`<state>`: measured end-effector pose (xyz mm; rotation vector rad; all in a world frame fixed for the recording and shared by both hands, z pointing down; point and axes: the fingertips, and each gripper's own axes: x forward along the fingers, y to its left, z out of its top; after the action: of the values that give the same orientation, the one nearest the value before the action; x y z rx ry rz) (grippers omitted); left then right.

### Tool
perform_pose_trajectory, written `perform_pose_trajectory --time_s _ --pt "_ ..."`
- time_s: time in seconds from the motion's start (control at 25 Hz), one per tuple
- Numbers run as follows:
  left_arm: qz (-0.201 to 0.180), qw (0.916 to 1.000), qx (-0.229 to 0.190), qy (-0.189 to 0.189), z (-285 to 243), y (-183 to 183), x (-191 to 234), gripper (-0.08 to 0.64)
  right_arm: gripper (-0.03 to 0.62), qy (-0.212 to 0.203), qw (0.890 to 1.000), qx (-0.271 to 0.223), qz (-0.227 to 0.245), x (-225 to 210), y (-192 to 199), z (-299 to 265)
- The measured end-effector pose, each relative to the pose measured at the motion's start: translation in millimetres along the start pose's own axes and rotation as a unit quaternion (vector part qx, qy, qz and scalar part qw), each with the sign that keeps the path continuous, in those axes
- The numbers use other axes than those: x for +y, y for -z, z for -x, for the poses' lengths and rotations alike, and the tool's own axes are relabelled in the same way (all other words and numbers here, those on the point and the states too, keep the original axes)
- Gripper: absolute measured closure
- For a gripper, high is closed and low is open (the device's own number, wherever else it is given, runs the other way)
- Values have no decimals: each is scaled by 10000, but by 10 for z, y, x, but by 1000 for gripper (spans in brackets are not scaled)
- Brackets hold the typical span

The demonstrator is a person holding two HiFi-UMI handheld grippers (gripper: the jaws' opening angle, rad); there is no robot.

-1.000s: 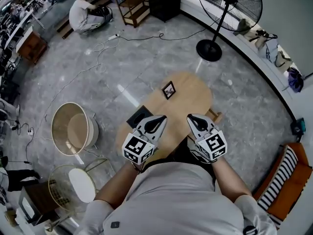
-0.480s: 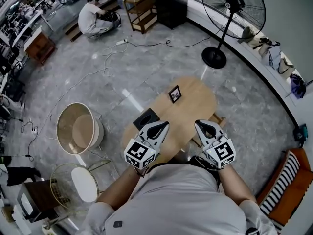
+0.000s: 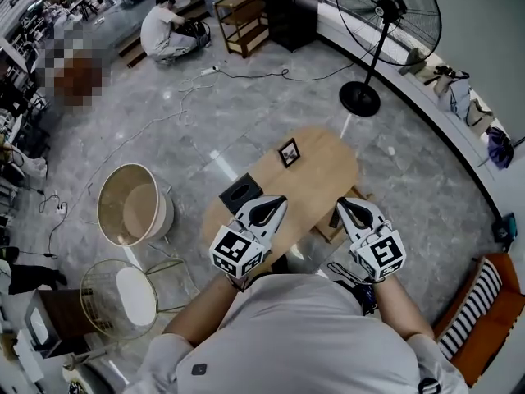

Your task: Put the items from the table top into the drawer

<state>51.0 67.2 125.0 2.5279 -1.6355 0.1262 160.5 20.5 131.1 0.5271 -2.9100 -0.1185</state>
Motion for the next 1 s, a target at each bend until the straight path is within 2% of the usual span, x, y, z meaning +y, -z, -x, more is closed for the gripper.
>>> perform_pose_trajectory --time_s 0.28,0.44,0.64,0.88,1.0 --pt "-210 9997 -92 43 -137 -64 -846 551 565 -76 9996 -258 34 -30 -20 818" --pt "-262 9994 -189 -83 -182 -99 -1294 551 565 -130 9998 -173 -34 -33 38 1311" --pt "-297 9987 -317 -261 -149 -99 -1847 551 565 -192 9985 -483 152 -7 113 1882" --pt "-553 9961 -408 -549 -14 -150 -2199 551 565 -335 9983 -429 206 84 204 2326" --pt "-480 9961 -340 -654 40 -122 -2329 551 565 -416 9987 -243 141 135 266 2432"
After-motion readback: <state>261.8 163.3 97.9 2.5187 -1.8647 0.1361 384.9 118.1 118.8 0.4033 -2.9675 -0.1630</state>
